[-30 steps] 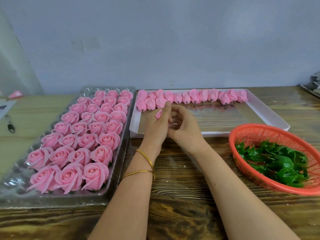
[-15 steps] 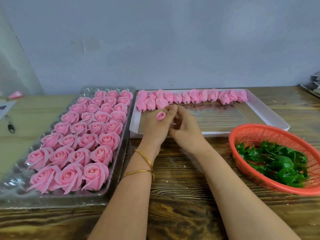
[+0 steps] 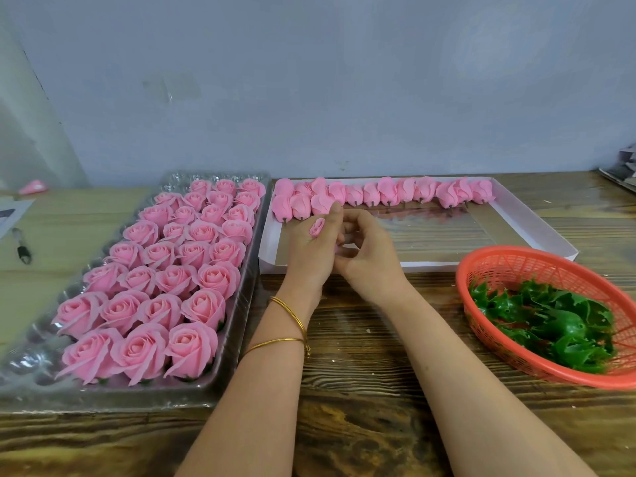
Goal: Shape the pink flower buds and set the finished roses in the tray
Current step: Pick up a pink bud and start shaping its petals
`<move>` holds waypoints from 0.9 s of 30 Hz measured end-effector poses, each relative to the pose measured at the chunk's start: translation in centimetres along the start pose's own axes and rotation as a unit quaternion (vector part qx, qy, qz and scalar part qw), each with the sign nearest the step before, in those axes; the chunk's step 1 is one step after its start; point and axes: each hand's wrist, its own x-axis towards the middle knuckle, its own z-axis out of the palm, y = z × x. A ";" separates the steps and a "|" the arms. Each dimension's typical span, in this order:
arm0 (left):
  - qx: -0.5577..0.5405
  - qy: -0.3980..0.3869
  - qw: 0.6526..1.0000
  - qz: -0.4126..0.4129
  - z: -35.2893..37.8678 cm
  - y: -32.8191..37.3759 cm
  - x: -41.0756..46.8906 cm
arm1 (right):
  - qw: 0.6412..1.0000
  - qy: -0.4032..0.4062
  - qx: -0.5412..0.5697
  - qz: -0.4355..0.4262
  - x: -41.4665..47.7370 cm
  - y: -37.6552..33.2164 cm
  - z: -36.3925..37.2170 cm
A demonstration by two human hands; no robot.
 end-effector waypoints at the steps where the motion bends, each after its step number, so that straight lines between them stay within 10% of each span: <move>1: 0.002 -0.004 1.000 0.005 0.0 0.0 0.0 | 1.000 0.001 0.000 0.001 0.0 0.0 0.0; 27: -0.029 0.002 1.000 0.011 0.2 -0.4 0.1 | 1.000 0.005 -0.018 -0.003 0.1 0.1 0.0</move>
